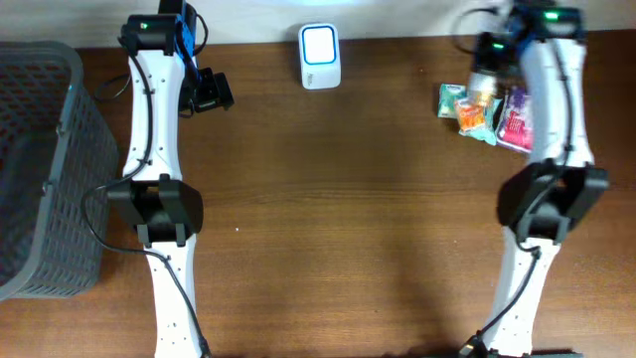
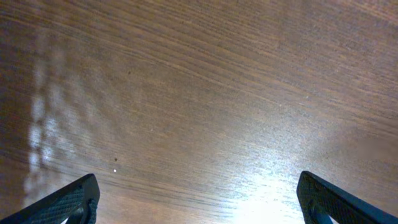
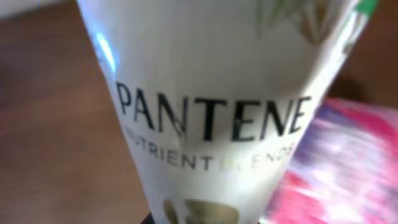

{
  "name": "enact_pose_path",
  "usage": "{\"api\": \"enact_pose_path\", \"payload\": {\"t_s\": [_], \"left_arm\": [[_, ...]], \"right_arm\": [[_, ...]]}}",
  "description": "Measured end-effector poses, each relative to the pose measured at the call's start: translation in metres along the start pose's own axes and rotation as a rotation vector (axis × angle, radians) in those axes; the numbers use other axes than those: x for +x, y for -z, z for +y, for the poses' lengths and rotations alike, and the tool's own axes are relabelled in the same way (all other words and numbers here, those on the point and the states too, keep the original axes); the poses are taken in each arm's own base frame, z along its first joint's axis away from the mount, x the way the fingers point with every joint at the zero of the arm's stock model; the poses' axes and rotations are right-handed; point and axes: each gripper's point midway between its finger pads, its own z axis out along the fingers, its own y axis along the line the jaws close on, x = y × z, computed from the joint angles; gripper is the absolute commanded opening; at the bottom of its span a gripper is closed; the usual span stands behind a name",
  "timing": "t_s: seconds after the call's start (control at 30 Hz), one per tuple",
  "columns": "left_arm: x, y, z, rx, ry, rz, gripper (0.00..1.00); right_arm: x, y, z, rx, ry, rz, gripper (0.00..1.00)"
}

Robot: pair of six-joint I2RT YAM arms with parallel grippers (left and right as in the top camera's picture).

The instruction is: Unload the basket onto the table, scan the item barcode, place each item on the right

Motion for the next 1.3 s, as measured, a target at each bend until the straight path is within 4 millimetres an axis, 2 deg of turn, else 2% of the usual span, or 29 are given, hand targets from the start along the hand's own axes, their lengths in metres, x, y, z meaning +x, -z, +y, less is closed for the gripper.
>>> {"api": "enact_pose_path", "payload": {"t_s": [0.07,0.1,0.17,0.27,0.3,0.37,0.47,0.53,0.57,0.6,0.63,0.67,0.7,0.73,0.77,0.83,0.9,0.93,0.97,1.0,1.03,1.07,1.1,1.17,1.3], "left_arm": [[0.000,0.000,0.000,0.000,0.000,0.000,0.99],[0.000,0.000,0.000,0.000,0.000,0.000,0.99],[0.000,0.000,0.000,0.000,0.000,0.000,0.99],[0.000,0.000,0.000,0.000,0.000,0.000,0.99],[0.000,0.000,0.000,0.000,0.000,0.000,0.99],[0.000,0.000,0.000,0.000,0.000,0.000,0.99],[0.000,0.000,0.000,0.000,0.000,0.000,0.99],[0.000,0.000,0.000,0.000,0.000,0.000,0.99],[0.000,0.000,0.000,0.000,0.000,0.000,0.99],[0.000,0.000,0.000,0.000,0.000,0.000,0.99],[0.000,0.000,0.000,0.000,0.000,-0.001,0.99],[0.000,0.000,0.000,0.000,0.000,-0.001,0.99],[0.000,0.000,0.000,0.000,0.000,0.000,0.99],[0.000,0.000,0.000,0.000,0.000,0.000,0.99],[0.000,0.000,0.000,0.000,0.000,0.000,0.99],[0.000,0.000,0.000,0.000,0.000,-0.001,0.99],[0.000,0.000,0.000,0.000,0.000,-0.001,0.99],[0.000,0.000,0.000,0.000,0.000,-0.001,0.99],[0.000,0.000,0.000,0.000,0.000,-0.002,0.99],[0.000,0.000,0.000,-0.001,0.000,0.001,0.99],[0.000,0.000,0.000,0.000,0.000,0.000,0.99],[0.000,0.000,0.000,0.000,0.000,-0.001,0.99],[0.000,0.000,0.000,0.000,0.000,0.000,0.99],[0.000,0.000,0.000,0.000,0.000,0.000,0.99],[0.000,0.000,0.000,0.000,0.000,0.000,0.99]], "right_arm": [[0.010,0.001,-0.061,0.064,-0.098,0.050,0.05],[0.015,-0.003,-0.070,0.048,-0.122,0.072,0.14],[0.023,-0.016,-0.065,0.012,-0.126,0.105,0.14],[0.033,-0.030,-0.059,-0.006,-0.121,0.139,0.25],[0.043,-0.037,-0.059,-0.008,-0.125,0.177,0.30],[0.051,-0.038,-0.058,-0.016,-0.130,0.209,0.37],[0.061,-0.028,-0.046,-0.074,-0.142,0.253,0.37],[0.052,0.016,-0.038,-0.104,-0.138,0.200,0.38],[0.043,0.055,-0.033,-0.113,-0.127,0.132,0.37],[0.044,0.079,-0.030,-0.117,-0.123,0.113,0.38],[0.050,0.119,-0.025,-0.125,-0.095,0.083,0.37],[0.057,0.149,-0.022,-0.129,-0.076,0.058,0.37],[0.062,0.169,-0.019,-0.133,-0.056,0.041,0.38],[0.077,0.187,-0.016,-0.145,-0.029,0.064,0.39],[0.086,0.208,-0.010,-0.170,0.012,0.049,0.43],[0.095,0.240,-0.002,-0.194,0.056,-0.017,0.50],[0.118,0.267,0.002,-0.202,0.072,-0.048,0.55],[0.140,0.284,0.004,-0.204,0.076,-0.063,0.99],[0.152,0.298,0.006,-0.206,0.086,-0.109,0.99],[0.173,0.307,0.008,-0.212,0.085,-0.120,0.99],[0.212,0.319,0.010,-0.216,0.089,-0.118,0.99],[0.233,0.322,0.010,-0.218,0.084,-0.096,0.99],[0.243,0.326,0.011,-0.219,0.087,-0.108,0.99],[0.257,0.321,0.010,-0.220,0.083,-0.088,0.98],[0.258,0.319,0.010,-0.218,0.081,-0.082,0.99]]}}
